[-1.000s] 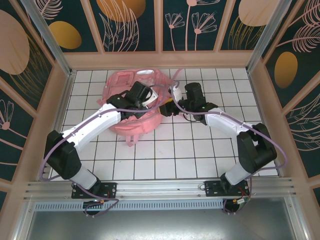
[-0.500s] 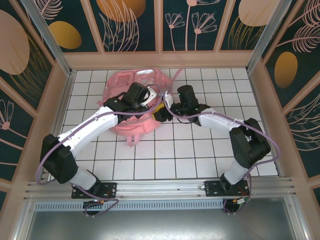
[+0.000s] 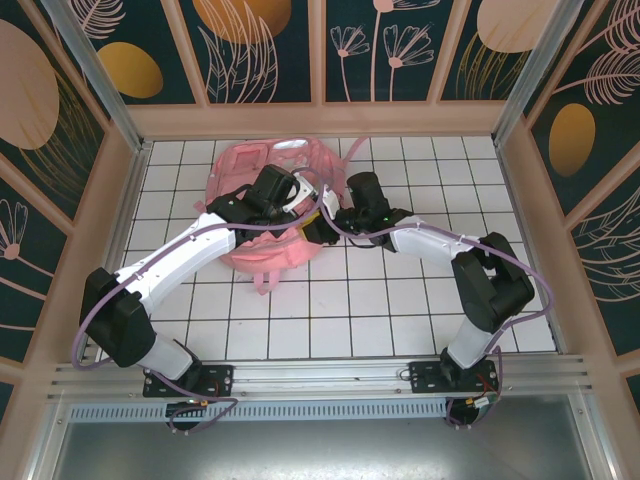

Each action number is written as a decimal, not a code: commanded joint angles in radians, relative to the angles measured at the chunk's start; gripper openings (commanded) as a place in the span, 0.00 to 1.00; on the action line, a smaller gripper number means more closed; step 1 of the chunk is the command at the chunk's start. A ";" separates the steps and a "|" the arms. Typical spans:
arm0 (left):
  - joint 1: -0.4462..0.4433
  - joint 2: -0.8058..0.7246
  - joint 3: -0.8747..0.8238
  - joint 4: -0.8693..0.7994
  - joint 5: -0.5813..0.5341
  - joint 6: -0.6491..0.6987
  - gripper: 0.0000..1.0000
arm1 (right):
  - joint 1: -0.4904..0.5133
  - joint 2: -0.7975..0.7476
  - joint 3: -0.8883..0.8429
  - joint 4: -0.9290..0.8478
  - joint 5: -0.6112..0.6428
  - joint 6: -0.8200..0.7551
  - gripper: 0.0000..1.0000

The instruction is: Pack the student bag

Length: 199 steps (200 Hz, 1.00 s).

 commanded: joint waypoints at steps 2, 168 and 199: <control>-0.002 -0.055 0.033 0.166 -0.001 -0.030 0.00 | 0.030 0.001 0.025 0.067 0.000 -0.002 0.16; -0.002 -0.107 -0.046 0.164 0.014 -0.032 0.00 | -0.074 -0.134 -0.085 -0.035 0.570 0.026 0.00; -0.002 -0.079 -0.046 0.169 0.035 -0.034 0.00 | -0.073 -0.211 -0.117 -0.030 0.461 -0.030 0.00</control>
